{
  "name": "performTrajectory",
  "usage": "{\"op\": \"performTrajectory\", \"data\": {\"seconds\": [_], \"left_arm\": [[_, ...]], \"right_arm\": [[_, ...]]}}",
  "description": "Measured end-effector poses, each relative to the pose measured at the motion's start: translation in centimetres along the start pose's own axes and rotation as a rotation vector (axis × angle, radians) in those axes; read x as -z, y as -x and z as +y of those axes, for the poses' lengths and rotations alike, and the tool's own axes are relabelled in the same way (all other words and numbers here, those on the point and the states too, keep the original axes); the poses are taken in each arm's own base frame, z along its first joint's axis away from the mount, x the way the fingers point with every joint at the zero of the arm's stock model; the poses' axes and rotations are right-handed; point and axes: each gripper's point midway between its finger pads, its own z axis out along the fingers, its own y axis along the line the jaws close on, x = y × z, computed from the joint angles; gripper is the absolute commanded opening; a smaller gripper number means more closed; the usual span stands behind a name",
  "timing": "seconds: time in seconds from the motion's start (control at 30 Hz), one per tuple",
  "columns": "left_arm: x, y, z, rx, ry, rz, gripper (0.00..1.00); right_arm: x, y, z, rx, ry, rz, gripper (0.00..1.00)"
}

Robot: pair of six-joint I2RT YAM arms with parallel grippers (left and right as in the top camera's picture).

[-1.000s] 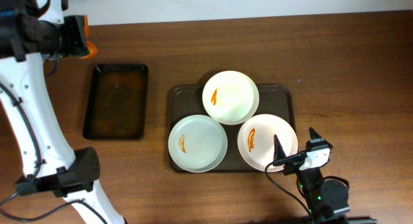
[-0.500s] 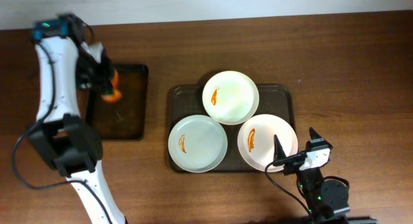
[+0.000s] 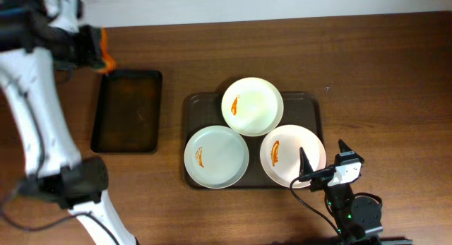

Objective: Clean dirty plates on tray and stack at the side

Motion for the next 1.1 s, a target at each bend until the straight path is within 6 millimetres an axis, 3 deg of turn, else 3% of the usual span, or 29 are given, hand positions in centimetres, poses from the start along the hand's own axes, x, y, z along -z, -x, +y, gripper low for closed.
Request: {"op": "performTrajectory", "data": {"seconds": [0.07,0.1,0.2,0.23,0.3,0.43,0.53,0.7,0.8,0.87,0.93,1.0,1.1], "left_arm": [[-6.5,-1.9,1.7,0.043,-0.005,0.146,0.0],[-10.3,-4.0,2.7,0.075,-0.017,0.245,0.0],[-15.4,-8.5,3.6,0.16,-0.084,0.424,0.0],[-15.3,-8.5,3.3,0.193,-0.137,0.43,0.0],[-13.2,-7.1,2.5,0.258,-0.267,0.391,0.0],[-5.3,-3.0,-0.3,0.372,-0.597,0.253,0.0],[-2.7,-2.0,-0.4,0.35,-0.608,0.182,0.0],[-5.4,-3.8,3.4,0.327,-0.343,0.228,0.0],[-9.1,-5.9,5.4,0.347,-0.277,0.286,0.0],[-11.7,-8.4,5.4,0.393,-0.308,0.366,0.0],[-12.8,-10.9,3.7,0.472,-0.429,0.454,0.0],[-11.9,-11.0,2.3,0.509,-0.514,0.48,0.0],[-5.9,-6.6,0.6,0.461,-0.606,0.371,0.0]], "right_arm": [[0.0,0.0,0.0,0.0,-0.001,0.0,0.98],[0.0,0.0,0.0,0.0,0.0,0.0,0.98],[0.0,0.0,0.0,0.0,0.0,0.0,0.98],[0.0,0.0,0.0,0.0,0.0,0.0,0.98],[0.0,0.0,0.0,0.0,0.0,0.0,0.98],[0.0,0.0,0.0,0.0,0.0,0.0,0.98],[0.0,0.0,0.0,0.0,0.0,0.0,0.98],[0.0,0.0,0.0,0.0,-0.001,0.0,0.98],[0.0,0.0,0.0,0.0,0.0,0.0,0.98],[0.0,0.0,0.0,-0.001,0.0,0.0,0.98],[0.0,0.0,0.0,0.0,0.0,0.0,0.98],[0.0,0.0,0.0,0.0,0.0,0.0,0.98],[0.0,0.0,0.0,0.0,0.0,0.0,0.98]]}}
